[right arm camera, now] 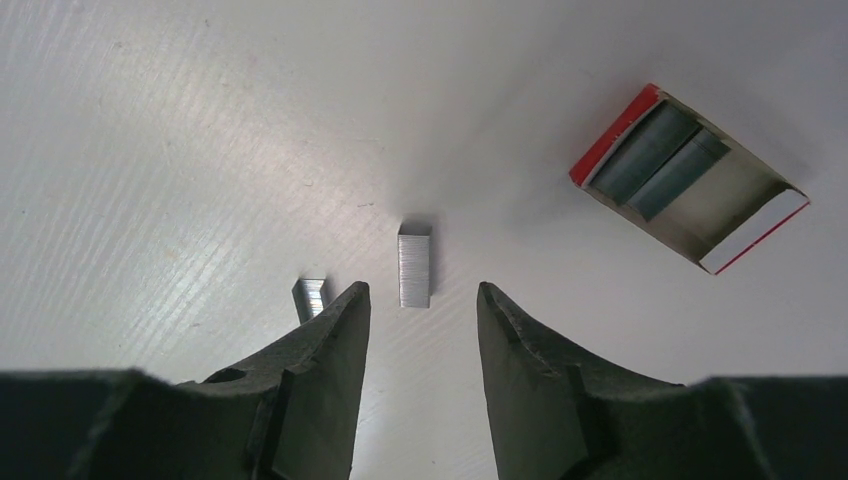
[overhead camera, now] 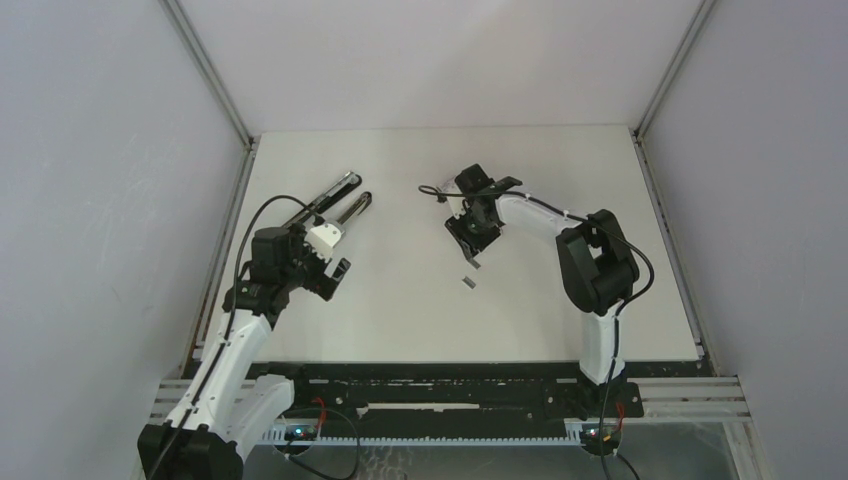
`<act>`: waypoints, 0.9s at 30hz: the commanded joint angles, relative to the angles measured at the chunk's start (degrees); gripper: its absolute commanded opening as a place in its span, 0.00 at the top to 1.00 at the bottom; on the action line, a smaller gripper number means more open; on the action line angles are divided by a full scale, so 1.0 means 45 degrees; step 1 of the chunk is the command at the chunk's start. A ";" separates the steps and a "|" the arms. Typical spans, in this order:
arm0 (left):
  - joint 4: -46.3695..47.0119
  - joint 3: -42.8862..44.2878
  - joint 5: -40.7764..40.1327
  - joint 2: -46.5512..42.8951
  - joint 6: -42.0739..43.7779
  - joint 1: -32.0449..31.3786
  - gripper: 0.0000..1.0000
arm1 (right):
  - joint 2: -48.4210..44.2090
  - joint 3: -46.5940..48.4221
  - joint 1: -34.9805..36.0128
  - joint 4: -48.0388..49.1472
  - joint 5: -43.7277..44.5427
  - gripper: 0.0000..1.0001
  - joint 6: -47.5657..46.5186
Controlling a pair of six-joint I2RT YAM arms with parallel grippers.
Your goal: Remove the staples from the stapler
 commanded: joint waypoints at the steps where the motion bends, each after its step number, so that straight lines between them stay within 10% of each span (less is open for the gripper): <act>1: 0.0315 -0.0019 0.0008 -0.0165 0.0194 0.0053 0.00 | 0.0237 0.0107 0.0221 0.0040 -0.0036 0.57 -0.0278; 27: 0.0333 -0.0058 0.0008 -0.0151 0.0232 0.0073 0.00 | 0.0831 0.0228 0.0412 -0.0182 0.0227 0.76 -0.0439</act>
